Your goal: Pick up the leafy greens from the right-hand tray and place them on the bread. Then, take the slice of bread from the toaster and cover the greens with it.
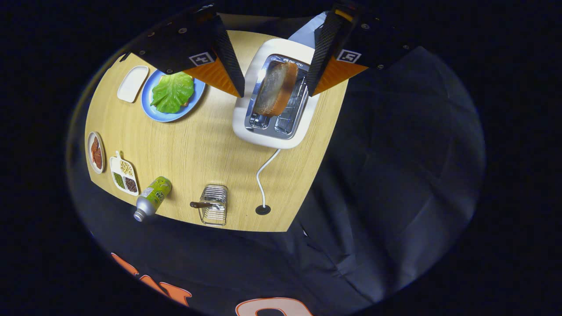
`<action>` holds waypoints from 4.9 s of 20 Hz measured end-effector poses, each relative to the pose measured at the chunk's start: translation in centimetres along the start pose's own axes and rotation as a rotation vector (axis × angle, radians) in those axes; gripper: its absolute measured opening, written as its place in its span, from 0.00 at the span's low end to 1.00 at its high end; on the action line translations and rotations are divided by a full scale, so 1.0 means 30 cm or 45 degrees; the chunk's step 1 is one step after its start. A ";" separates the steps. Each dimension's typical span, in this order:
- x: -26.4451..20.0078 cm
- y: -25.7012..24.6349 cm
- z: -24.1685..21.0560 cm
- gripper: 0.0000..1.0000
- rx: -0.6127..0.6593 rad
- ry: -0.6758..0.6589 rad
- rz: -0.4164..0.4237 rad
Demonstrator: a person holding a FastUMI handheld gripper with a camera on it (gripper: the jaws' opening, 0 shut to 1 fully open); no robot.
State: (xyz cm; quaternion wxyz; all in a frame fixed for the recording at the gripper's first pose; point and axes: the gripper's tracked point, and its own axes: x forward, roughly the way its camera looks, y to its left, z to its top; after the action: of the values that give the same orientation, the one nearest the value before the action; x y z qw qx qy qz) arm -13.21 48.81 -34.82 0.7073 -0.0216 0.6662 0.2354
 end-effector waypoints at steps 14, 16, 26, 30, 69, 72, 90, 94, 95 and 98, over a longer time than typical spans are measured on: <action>0.122 -0.024 -0.059 0.43 0.076 0.131 -0.145; 0.133 -0.029 -0.069 0.35 0.084 0.143 -0.146; 0.094 -0.011 -0.054 0.13 0.147 0.087 0.010; 0.038 -0.010 -0.040 0.11 0.162 0.041 0.092; 0.033 -0.720 -0.280 0.11 0.502 -0.052 0.492; 0.082 -0.747 -0.312 0.11 0.513 -0.035 0.490; 0.264 -0.929 -0.353 0.31 0.365 -0.094 0.222; 0.205 -0.948 -0.324 0.52 0.369 -0.174 0.193; 0.178 -0.953 -0.307 0.59 0.365 -0.206 0.192; 0.066 -0.969 -0.249 0.72 0.334 -0.322 0.194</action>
State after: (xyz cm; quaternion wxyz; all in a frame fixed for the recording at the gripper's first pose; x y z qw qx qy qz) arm -9.66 21.02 -45.77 0.7623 0.1510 0.5966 0.2004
